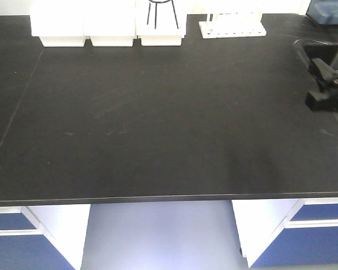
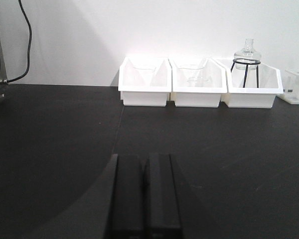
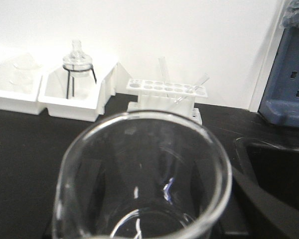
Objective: Grab beaker and place in storage area
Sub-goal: 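Lift the beaker with the right gripper and raise it toward the robot, then hold the beaker in the right gripper while the base backs away and turns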
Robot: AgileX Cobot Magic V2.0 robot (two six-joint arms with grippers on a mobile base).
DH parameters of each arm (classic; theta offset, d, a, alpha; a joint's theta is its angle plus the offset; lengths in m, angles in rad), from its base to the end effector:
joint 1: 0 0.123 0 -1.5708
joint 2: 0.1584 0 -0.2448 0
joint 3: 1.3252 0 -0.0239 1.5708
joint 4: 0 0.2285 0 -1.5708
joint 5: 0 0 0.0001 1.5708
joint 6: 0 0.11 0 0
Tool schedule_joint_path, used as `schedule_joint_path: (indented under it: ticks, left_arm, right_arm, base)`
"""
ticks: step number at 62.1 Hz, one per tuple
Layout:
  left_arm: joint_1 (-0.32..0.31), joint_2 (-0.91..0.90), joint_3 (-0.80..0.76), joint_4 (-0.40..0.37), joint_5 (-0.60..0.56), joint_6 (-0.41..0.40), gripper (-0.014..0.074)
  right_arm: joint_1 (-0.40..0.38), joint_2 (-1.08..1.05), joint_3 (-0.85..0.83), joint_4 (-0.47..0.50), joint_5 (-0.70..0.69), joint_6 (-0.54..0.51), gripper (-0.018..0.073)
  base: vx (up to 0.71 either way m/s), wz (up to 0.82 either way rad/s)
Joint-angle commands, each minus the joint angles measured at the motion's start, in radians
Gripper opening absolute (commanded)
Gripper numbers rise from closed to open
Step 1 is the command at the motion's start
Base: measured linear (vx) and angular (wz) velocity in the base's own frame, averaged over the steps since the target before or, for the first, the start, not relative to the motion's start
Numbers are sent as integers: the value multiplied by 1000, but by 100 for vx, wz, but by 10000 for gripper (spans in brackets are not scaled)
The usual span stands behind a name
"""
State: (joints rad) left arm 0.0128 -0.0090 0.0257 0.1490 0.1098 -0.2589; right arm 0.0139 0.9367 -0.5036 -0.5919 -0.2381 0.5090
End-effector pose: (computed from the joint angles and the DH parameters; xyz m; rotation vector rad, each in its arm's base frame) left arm 0.0940 0.0030 0.1951 -0.1119 1.6053 -0.0628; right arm 0.2186 0.0175 0.2696 -0.1693 1.7088 0.0720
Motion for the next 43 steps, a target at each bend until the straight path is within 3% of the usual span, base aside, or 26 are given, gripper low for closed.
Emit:
schedule_joint_path:
  ticks: [1, 17, 43]
  left_arm:
    - [-6, -19, 22, -6, -84, -7, -8]
    - [-6, -19, 22, -6, -84, -7, -8]
    - [-6, -19, 22, -6, -84, -7, -8]
  right_arm:
    - [-1, -101, 33, -15, -34, 44, -8]
    - [-1, -247, 125, -16, 20, 44, -8]
    - [-1, -258, 125, -33, 40, 44, -8]
  base:
    - [0, 0]
    - [0, 0]
    - [0, 0]
